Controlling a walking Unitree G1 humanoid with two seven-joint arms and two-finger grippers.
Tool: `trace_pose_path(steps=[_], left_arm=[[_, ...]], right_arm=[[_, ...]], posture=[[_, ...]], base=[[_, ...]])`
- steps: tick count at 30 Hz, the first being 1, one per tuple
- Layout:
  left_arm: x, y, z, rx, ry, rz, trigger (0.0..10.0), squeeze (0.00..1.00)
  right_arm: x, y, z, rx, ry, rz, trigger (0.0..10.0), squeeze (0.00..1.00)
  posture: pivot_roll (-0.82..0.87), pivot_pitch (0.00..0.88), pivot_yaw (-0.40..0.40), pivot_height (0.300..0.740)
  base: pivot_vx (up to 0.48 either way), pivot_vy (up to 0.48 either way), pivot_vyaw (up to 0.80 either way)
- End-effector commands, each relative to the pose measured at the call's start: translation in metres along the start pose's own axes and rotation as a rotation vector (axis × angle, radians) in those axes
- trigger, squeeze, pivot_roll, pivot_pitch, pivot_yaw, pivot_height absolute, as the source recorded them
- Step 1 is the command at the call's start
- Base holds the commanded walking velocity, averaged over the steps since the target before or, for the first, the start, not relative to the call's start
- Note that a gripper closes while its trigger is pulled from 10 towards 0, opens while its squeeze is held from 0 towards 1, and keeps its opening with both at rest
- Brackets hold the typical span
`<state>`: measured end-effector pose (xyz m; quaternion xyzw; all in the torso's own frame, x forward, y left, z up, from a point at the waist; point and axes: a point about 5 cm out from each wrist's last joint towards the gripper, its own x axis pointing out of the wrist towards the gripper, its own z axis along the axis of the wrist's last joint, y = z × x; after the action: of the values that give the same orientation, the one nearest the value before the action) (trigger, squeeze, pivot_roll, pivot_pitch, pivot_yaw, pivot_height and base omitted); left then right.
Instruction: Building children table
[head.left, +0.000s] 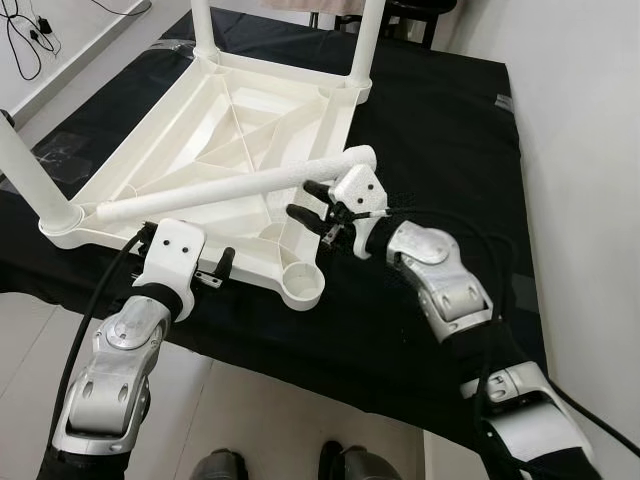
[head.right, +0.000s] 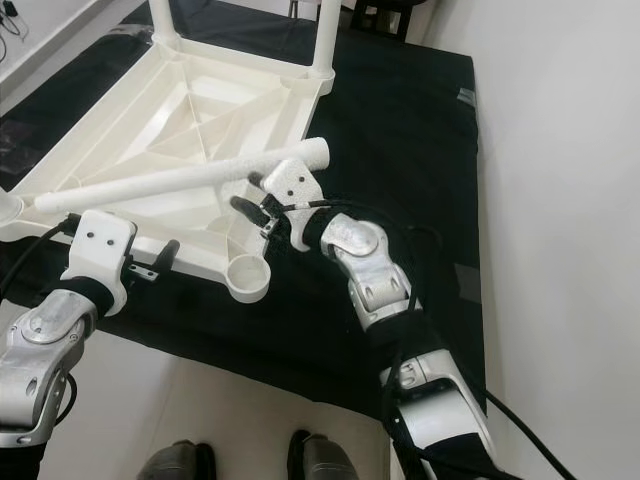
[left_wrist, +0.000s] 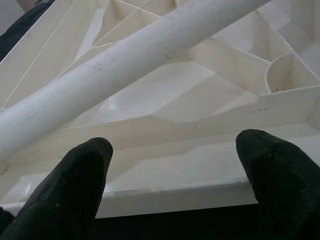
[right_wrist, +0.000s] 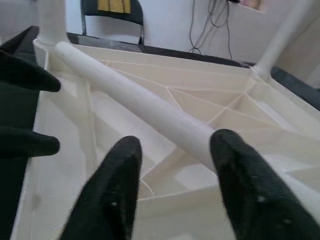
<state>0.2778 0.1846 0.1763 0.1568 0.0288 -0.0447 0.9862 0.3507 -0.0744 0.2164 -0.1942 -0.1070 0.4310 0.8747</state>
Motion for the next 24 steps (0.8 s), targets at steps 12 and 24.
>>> trace_pose_path(steps=[12, 24], left_arm=[[-0.004, 0.001, -0.027, 0.0, 0.149, 0.014, 10.0, 0.0], [-0.005, -0.001, -0.027, 0.01, 0.154, 0.011, 10.0, 0.0]], right_arm=[[0.015, 0.018, 0.011, -0.253, 0.035, 0.199, 10.0, 1.0], [0.044, 0.012, 0.038, -0.413, 0.113, 0.274, 10.0, 0.0]], posture=[[0.11, 0.228, -0.105, 0.74], [0.11, 0.229, -0.109, 0.74]], base=[[0.0, 0.0, 0.0], [0.0, 0.0, 0.0]])
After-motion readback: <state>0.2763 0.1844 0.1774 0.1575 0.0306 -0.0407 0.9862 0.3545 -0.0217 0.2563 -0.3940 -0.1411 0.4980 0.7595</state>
